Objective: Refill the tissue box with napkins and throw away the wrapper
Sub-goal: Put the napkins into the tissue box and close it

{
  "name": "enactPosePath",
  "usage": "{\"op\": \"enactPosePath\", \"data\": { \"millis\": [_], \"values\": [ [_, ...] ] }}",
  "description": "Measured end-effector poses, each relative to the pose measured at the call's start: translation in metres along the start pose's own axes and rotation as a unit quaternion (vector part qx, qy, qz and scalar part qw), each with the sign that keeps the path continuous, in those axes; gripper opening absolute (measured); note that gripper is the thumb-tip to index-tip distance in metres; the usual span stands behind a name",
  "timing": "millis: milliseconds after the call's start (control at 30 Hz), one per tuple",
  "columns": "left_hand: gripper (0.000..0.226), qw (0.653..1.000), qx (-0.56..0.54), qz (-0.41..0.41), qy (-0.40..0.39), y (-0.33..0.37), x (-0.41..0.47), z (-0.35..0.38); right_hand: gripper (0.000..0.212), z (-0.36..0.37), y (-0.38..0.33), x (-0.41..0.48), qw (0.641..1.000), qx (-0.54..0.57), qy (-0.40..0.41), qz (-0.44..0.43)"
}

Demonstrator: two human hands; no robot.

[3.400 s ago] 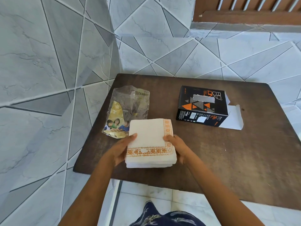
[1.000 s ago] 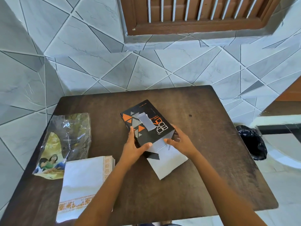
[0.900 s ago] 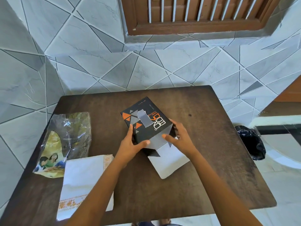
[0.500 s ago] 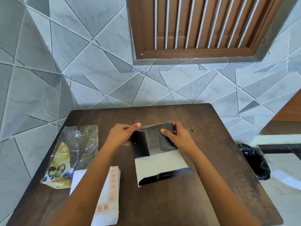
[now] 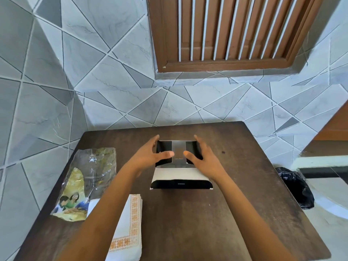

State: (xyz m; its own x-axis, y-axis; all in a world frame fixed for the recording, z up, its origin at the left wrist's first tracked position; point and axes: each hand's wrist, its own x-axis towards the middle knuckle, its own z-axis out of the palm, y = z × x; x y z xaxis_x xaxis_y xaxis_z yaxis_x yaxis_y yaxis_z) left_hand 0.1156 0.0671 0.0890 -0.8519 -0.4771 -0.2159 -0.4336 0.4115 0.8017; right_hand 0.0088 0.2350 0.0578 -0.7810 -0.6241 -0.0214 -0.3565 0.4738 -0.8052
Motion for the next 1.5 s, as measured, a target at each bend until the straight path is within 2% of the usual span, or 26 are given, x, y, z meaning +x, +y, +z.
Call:
{"op": "enactPosePath", "data": {
  "millis": [100, 233, 367, 433, 500, 567, 700, 800, 833, 933, 1000, 1067, 1133, 1167, 1200, 1267, 1333, 1433, 1500],
  "values": [
    [0.099, 0.997, 0.073, 0.035, -0.01, 0.002, 0.005, 0.003, 0.083, 0.0, -0.003, 0.004, 0.999, -0.015, -0.044, 0.003],
    [0.102, 0.988, 0.151, 0.025, -0.012, 0.006, 0.012, 0.014, 0.086, -0.004, -0.009, 0.012, 0.997, -0.066, -0.043, 0.009],
    [0.088, 0.97, 0.235, 0.039, 0.036, 0.011, 0.014, 0.019, 0.085, -0.003, -0.011, 0.014, 0.996, -0.076, -0.043, 0.02],
    [0.074, 0.977, 0.2, 0.044, 0.059, 0.012, 0.013, 0.015, 0.083, -0.004, -0.011, 0.013, 0.997, -0.057, -0.046, 0.024],
    [0.058, 0.99, 0.078, 0.04, 0.107, 0.01, 0.012, 0.005, 0.08, -0.007, -0.012, 0.012, 0.998, -0.019, -0.043, 0.029],
    [0.046, 0.986, -0.009, 0.021, 0.164, 0.003, 0.014, -0.008, 0.075, -0.012, -0.01, 0.012, 0.999, 0.015, -0.037, 0.034],
    [0.059, 0.984, 0.001, 0.014, 0.178, -0.02, 0.016, -0.017, 0.056, -0.022, -0.008, 0.012, 0.991, 0.124, -0.024, 0.048],
    [0.043, 0.985, 0.056, 0.013, 0.163, -0.033, 0.024, -0.012, 0.027, -0.031, -0.004, 0.013, 0.977, 0.202, 0.039, 0.046],
    [0.038, 0.982, 0.095, 0.011, 0.165, -0.034, 0.026, -0.01, 0.026, -0.033, -0.001, 0.014, 0.971, 0.223, 0.069, 0.053],
    [0.029, 0.973, 0.147, 0.034, 0.173, -0.027, 0.027, -0.006, 0.051, -0.033, 0.013, 0.013, 0.961, 0.246, 0.114, 0.061],
    [0.027, 0.977, 0.159, 0.046, 0.136, -0.017, 0.027, -0.005, 0.056, -0.028, 0.022, 0.008, 0.978, 0.173, 0.113, 0.027],
    [0.029, 0.976, 0.193, 0.063, 0.076, -0.011, 0.027, -0.006, 0.048, -0.022, 0.035, 0.006, 0.995, 0.01, 0.098, -0.013],
    [0.035, 0.98, 0.188, 0.067, 0.025, -0.008, 0.026, -0.005, 0.046, -0.017, 0.049, 0.006, 0.988, -0.126, 0.063, -0.062],
    [0.043, 0.984, 0.17, 0.062, 0.007, -0.008, 0.025, -0.004, 0.046, -0.016, 0.053, 0.006, 0.988, -0.129, 0.041, -0.072],
    [0.052, 0.987, 0.151, 0.06, -0.009, -0.008, 0.023, -0.003, 0.045, -0.017, 0.051, 0.003, 0.995, -0.078, 0.021, -0.063],
    [0.068, 0.991, 0.108, 0.063, -0.055, -0.01, 0.021, -0.004, 0.044, -0.021, 0.045, -0.005, 0.995, 0.093, -0.024, -0.023],
    [0.082, 0.989, 0.039, 0.062, -0.13, -0.016, 0.02, -0.01, 0.058, -0.026, 0.042, -0.007, 0.979, 0.182, -0.094, -0.001],
    [0.106, 0.979, 0.018, 0.038, -0.202, -0.027, 0.021, -0.015, 0.096, -0.03, 0.049, -0.004, 0.976, 0.142, -0.167, -0.009],
    [0.106, 0.982, 0.084, 0.039, -0.164, -0.028, 0.021, -0.008, 0.11, -0.028, 0.049, -0.001, 0.984, 0.077, -0.161, -0.024]
  ]
}}
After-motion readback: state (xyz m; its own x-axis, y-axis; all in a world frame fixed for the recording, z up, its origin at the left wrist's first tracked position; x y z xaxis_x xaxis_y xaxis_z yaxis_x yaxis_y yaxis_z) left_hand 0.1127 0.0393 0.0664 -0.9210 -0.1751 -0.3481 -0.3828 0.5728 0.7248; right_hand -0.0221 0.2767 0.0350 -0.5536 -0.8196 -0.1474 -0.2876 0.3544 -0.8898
